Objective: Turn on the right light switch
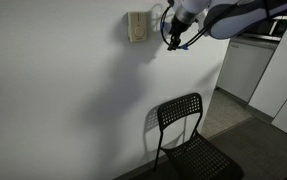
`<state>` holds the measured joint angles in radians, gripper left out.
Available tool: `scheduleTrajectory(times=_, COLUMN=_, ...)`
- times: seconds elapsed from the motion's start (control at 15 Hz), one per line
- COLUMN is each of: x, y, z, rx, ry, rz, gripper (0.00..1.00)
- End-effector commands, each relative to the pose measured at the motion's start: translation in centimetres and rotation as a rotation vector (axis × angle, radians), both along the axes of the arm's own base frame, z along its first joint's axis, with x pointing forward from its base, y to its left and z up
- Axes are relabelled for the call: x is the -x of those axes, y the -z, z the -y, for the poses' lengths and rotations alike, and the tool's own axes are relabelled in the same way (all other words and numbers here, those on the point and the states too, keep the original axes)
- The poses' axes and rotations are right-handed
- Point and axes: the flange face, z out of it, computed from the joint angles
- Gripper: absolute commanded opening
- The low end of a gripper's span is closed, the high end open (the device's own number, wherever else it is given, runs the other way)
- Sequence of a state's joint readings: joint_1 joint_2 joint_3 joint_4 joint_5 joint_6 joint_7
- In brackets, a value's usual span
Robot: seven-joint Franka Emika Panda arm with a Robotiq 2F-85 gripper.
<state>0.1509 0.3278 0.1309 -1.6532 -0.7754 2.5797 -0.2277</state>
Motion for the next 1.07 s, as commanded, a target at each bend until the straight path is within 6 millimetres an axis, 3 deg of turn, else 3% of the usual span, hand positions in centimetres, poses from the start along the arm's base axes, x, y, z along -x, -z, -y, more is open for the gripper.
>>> scheduleTrajectory(times=0.0, x=-1.2, y=-1.2, z=1.1, rx=0.109, ry=-0.021, rz=0.061, gripper=1.00)
scheduleTrajectory(times=0.4, x=-0.1, y=-2.9, z=0.4, rx=0.340, ry=-0.101, rz=0.123, gripper=1.00)
scheduleTrajectory(times=0.87, x=0.4, y=-3.6, z=0.7, rx=0.515, ry=-0.129, rz=0.168, gripper=1.00)
scheduleTrajectory(times=1.0, x=0.6, y=-5.5, z=0.9, rx=0.559, ry=-0.133, rz=0.208, gripper=1.00)
